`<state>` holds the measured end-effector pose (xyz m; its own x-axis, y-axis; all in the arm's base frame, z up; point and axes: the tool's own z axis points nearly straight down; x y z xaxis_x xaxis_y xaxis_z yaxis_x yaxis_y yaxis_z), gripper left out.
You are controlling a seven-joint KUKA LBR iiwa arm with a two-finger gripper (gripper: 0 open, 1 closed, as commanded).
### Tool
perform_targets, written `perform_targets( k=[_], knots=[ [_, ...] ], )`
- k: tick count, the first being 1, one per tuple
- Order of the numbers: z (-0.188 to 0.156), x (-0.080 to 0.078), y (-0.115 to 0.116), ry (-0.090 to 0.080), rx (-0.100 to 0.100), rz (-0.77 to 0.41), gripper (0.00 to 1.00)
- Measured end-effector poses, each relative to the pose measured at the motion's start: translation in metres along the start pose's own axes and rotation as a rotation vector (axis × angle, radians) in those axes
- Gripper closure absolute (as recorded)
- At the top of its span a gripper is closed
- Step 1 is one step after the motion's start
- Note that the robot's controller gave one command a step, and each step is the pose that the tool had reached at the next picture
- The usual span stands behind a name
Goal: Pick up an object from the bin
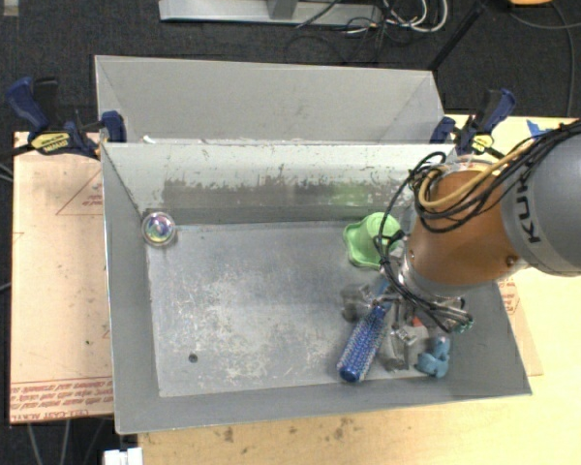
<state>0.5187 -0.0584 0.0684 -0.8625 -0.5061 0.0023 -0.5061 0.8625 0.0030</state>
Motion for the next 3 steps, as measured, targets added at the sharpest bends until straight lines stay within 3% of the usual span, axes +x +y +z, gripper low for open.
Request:
perform_targets(
  k=[1, 2, 3],
  knots=[
    [-0.032, -0.001, 0.008, -0.005, 0.004, -0.117, 0.00],
    [-0.031, -0.004, 0.022, -0.003, 0.002, -0.279, 0.00],
    [0.000, -0.011, 0.019, -0.001, 0.002, -0.376, 0.00]
  ],
)
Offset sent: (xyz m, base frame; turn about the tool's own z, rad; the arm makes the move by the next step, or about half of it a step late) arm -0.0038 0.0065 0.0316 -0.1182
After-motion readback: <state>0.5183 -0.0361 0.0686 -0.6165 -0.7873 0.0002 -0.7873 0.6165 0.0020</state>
